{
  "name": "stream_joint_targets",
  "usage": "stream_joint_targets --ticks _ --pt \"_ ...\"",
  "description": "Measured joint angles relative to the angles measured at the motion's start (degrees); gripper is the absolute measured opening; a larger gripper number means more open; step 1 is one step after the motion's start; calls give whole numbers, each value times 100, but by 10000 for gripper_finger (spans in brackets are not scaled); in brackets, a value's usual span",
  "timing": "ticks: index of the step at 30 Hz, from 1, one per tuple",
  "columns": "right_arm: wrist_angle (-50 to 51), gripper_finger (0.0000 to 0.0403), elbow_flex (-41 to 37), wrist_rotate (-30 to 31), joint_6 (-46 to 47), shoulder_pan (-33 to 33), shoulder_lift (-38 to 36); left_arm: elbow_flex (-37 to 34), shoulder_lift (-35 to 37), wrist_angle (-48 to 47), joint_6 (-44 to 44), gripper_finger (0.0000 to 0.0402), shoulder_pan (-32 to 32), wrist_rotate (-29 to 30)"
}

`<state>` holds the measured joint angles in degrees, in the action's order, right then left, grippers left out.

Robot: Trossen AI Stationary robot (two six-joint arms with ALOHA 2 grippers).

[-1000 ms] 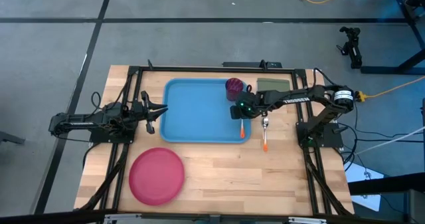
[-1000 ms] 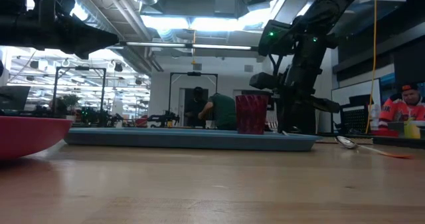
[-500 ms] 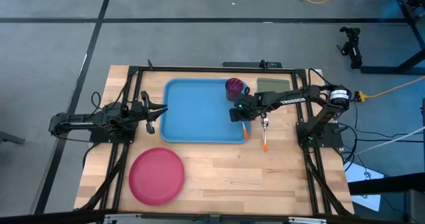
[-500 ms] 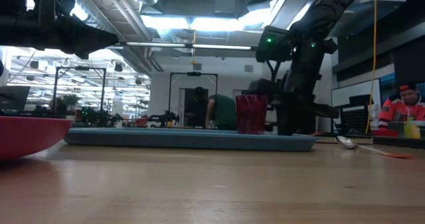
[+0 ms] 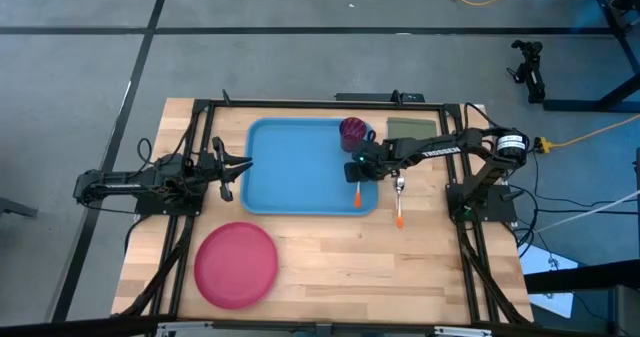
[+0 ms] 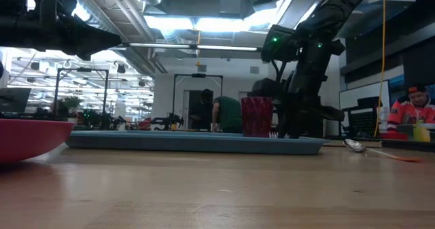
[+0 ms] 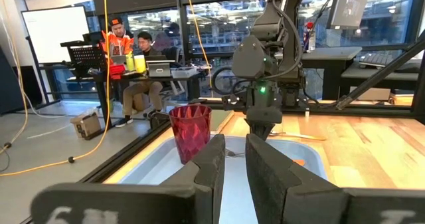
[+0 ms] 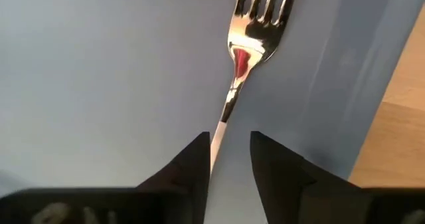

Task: Pick and place plate/cup/fork/spoon on tray
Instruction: Put the orange fork at the bottom of the violet cup on the blue tray

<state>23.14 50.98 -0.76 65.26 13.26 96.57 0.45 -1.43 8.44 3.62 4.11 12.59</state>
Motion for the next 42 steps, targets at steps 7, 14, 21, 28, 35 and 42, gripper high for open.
stream_joint_targets --ticks 7,14,21,28,35,42 --pt "382 109 164 258 -147 -129 -362 0 -1 1 0 55 0 0" --pt "396 108 269 858 -251 -633 -534 0 -2 -1 0 55 -1 1" --pt "-357 108 168 451 -150 -910 -18 0 -2 0 0 55 -1 0" --pt "-349 108 159 380 -127 -1161 70 0 -2 -1 0 55 -1 -1" --pt "-322 108 159 368 -133 -1250 196 0 -2 0 0 55 0 1" --pt "-426 108 162 368 -298 -1250 254 -2 -2 1 0 55 1 1"
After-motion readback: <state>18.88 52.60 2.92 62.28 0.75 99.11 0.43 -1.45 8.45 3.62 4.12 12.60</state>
